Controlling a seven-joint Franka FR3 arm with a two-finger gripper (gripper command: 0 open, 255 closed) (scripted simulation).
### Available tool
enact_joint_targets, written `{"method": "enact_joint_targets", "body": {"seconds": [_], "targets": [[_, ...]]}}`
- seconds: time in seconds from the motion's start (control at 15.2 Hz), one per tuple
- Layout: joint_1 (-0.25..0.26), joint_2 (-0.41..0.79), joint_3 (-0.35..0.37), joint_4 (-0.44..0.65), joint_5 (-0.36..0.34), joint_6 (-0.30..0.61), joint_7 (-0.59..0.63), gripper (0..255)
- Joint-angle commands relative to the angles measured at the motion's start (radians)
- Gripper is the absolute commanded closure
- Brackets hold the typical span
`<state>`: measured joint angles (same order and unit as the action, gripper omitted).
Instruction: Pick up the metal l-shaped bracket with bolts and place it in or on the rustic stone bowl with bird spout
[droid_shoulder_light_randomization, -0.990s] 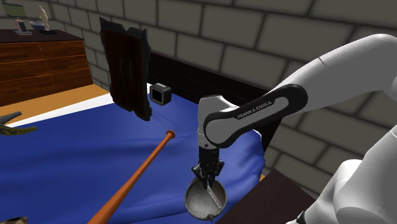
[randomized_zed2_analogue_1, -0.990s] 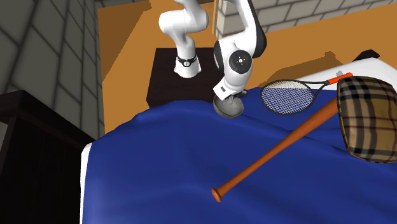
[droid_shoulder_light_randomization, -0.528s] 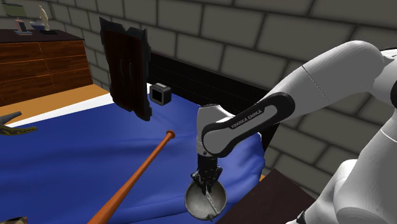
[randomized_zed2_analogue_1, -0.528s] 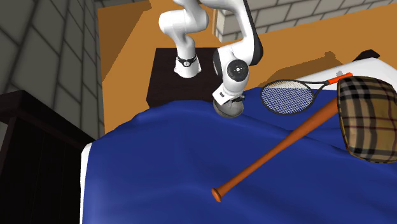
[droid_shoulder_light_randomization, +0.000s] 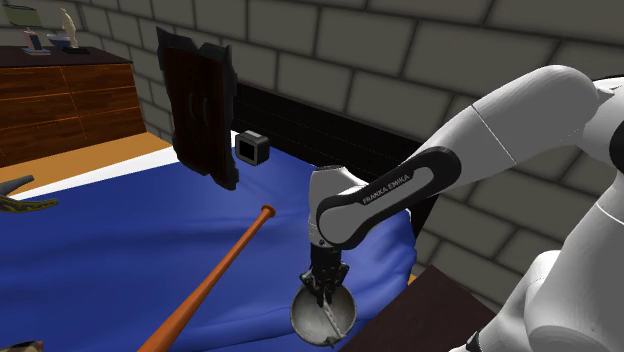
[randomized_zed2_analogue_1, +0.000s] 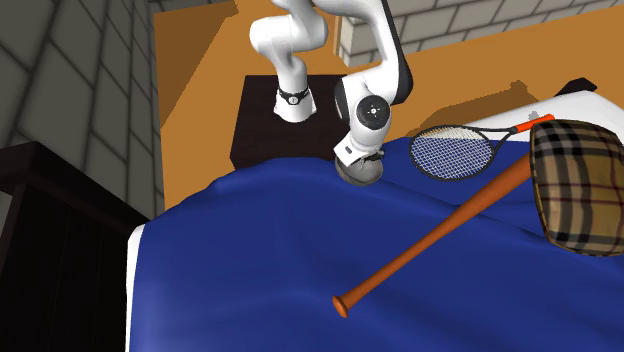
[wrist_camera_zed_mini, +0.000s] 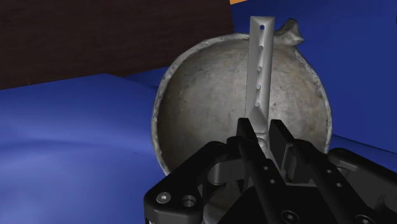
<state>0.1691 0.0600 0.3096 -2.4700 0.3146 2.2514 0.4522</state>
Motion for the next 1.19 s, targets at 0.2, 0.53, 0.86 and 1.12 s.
{"method": "enact_joint_targets", "body": {"seconds": [0.2, 0.53, 0.86, 1.12], "targets": [[0.000, 0.000, 0.000, 0.000, 0.000, 0.000, 0.000, 0], [-0.015, -0.057, -0.014, 0.052, -0.013, -0.110, 0.003, 0], [-0.019, -0.069, -0.017, 0.068, -0.017, -0.139, 0.004, 0], [-0.019, -0.069, -0.017, 0.068, -0.017, -0.139, 0.004, 0]]}}
